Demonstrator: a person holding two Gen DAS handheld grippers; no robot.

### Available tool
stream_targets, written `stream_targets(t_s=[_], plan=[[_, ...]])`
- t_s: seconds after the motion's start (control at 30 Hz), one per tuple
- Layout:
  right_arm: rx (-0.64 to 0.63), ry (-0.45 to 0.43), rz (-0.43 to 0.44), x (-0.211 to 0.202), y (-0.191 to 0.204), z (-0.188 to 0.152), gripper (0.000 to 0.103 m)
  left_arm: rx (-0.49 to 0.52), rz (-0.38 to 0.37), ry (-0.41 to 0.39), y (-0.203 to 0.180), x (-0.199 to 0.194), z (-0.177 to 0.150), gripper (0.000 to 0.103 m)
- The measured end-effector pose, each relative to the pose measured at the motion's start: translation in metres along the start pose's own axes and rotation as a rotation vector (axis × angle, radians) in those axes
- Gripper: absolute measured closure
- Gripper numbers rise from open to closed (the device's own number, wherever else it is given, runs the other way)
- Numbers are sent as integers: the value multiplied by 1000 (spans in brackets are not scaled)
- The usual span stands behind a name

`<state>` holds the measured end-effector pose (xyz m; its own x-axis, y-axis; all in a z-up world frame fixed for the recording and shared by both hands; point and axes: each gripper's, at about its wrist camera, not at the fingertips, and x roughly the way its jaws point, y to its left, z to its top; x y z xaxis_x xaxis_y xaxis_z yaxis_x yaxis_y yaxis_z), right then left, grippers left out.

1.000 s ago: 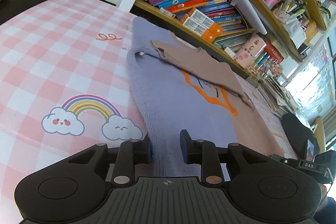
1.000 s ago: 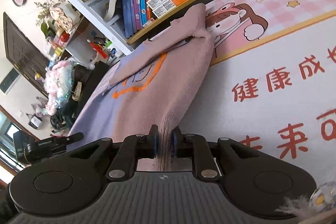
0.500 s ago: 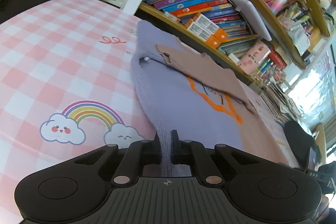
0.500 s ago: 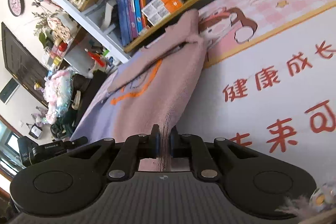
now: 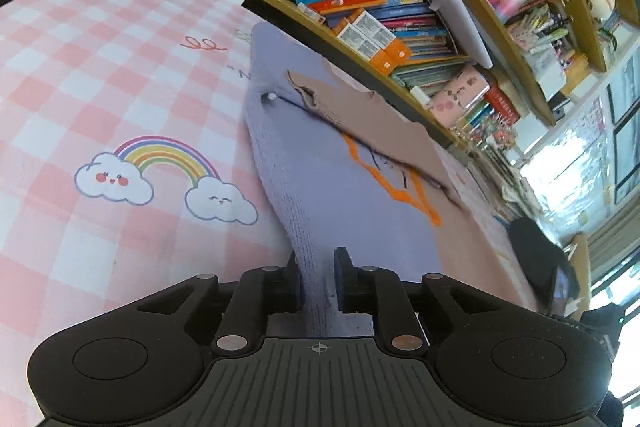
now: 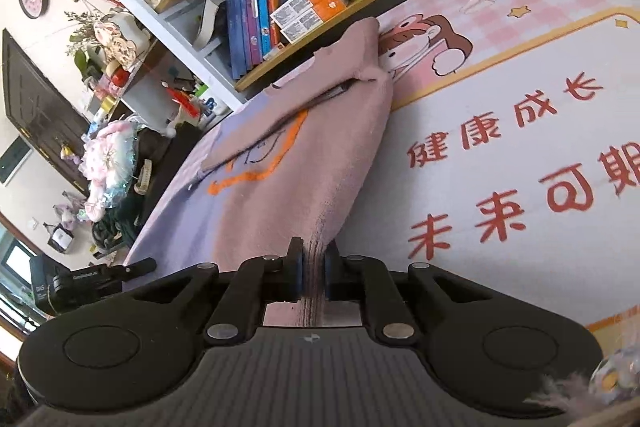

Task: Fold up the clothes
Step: 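Lift both side edges with both grippers and fold them toward the sweater center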

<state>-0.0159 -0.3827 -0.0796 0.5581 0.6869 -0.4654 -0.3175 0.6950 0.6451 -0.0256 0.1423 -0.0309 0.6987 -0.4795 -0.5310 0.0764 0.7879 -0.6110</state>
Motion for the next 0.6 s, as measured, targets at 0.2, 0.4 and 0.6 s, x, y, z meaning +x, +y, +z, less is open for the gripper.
stream_targets(t_s=[0.2,0.4,0.6], plan=[[0,-13,-4,-2,3,-6,90,23,16,0,-7,-6,-5,85],[13,-12,-5,-4,2,-9,89,5,0,-10,-5,-11,-10,84],[29,-5,-1,-6,0,-10,96,-29,-32,-22,2,-10,-14,98]])
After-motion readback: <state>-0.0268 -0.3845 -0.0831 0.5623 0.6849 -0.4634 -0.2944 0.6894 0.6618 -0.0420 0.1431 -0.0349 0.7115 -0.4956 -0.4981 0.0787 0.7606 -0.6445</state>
